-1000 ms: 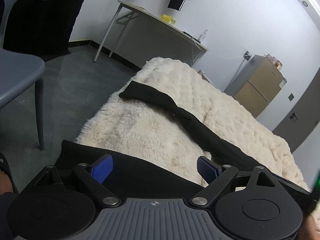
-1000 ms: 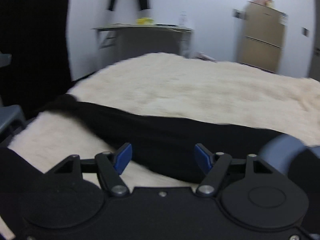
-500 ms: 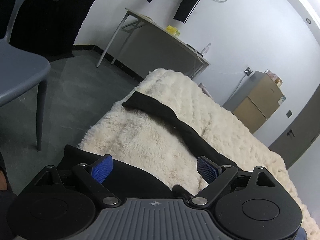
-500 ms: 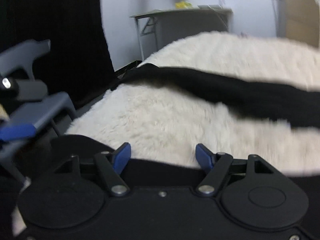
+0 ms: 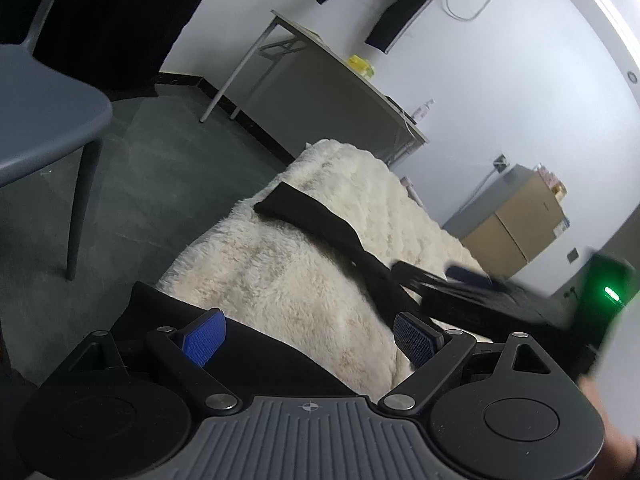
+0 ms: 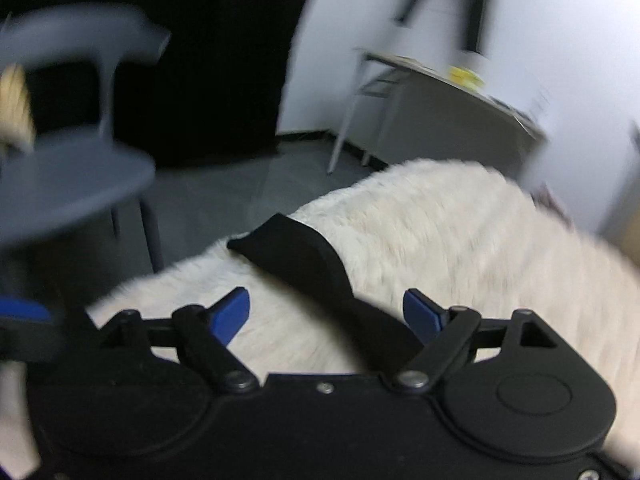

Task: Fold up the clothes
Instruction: 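Grasp the black strip with the right gripper and lift it toward the left gripper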

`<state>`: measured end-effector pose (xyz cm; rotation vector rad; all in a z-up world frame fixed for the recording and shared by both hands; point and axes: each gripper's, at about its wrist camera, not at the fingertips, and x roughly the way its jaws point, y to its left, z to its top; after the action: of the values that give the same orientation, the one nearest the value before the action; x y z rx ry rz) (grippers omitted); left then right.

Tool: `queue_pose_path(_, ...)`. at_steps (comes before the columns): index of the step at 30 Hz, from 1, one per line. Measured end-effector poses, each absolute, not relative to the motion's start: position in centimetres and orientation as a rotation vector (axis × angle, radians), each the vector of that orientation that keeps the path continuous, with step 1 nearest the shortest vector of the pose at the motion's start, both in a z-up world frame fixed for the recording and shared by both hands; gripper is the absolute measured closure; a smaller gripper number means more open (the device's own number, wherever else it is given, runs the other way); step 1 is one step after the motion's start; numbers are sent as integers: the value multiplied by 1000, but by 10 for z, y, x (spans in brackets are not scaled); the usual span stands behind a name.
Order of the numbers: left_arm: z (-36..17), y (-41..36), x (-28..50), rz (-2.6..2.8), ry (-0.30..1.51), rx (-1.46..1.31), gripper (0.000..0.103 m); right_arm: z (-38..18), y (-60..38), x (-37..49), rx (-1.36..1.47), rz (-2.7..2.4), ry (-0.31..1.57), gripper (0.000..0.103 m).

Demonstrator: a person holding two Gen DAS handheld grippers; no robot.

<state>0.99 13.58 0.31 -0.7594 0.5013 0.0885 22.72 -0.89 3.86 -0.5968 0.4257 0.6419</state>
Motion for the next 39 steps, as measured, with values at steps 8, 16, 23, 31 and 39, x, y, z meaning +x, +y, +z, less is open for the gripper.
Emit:
queue_pose_path(8,5,134,8,94,494,-751,15,-31,64,249,-945,832,359,15)
queue_pose_path(16,6,131,9,98,497,-741,15,-32,84,258,-843,846,478,101)
queue_pose_path(23,6,128,11,98,502,-721,15,33,47,240,-614,988,422,102)
queue_pose_path(31,6,126,10,98,500,-708,15,72,0,254,-411,1132,496,79)
queue_pose_path(39,7,127,9,105,492,-715,15,79,-28,260,-363,905,439,48)
